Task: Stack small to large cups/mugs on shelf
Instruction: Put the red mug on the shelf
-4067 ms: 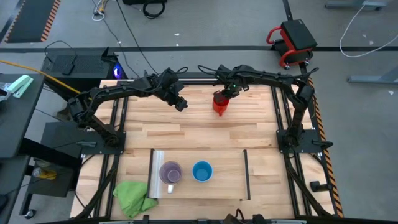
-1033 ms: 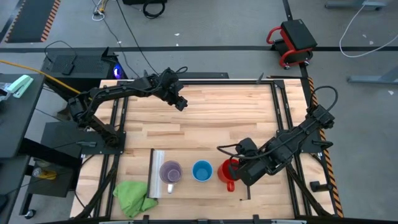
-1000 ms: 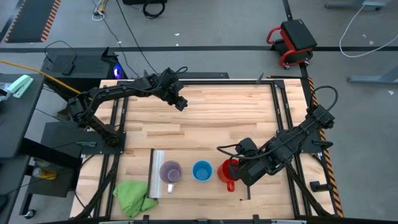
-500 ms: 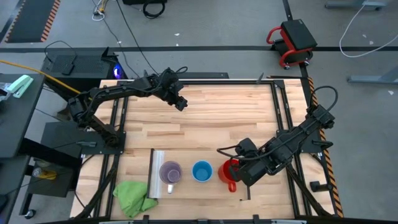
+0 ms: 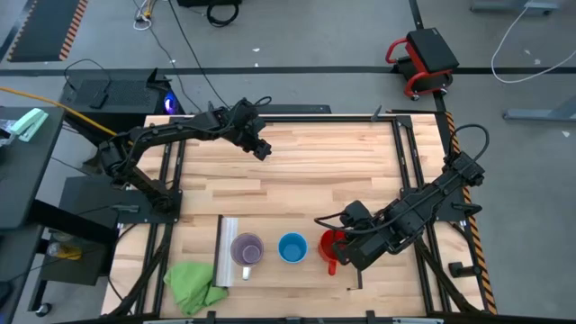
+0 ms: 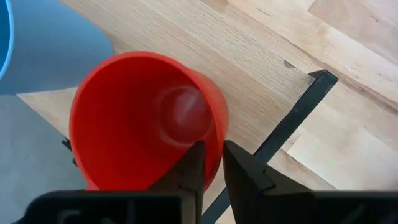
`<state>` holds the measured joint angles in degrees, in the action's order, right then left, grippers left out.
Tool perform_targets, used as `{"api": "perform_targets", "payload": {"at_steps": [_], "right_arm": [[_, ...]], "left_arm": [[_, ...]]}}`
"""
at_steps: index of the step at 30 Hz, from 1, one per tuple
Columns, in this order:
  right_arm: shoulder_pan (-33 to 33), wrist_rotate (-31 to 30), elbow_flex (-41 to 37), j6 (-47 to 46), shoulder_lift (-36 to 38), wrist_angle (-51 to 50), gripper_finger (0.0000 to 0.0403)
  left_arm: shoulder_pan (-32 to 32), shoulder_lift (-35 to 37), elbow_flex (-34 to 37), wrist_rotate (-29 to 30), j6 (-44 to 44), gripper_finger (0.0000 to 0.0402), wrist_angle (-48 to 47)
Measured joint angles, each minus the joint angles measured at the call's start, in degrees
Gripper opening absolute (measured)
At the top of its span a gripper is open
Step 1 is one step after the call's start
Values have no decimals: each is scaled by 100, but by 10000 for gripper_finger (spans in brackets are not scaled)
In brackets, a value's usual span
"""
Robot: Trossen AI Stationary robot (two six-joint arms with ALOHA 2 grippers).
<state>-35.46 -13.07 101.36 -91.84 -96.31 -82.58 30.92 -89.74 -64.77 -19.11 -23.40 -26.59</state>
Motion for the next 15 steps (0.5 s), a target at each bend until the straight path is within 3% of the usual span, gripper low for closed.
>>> {"api": "perform_targets", "payload": {"at_steps": [15], "right_arm": [[0,-356,320,299,3,-7,64]], "left_arm": [[1,-2,0,0,-2,105,0]]}}
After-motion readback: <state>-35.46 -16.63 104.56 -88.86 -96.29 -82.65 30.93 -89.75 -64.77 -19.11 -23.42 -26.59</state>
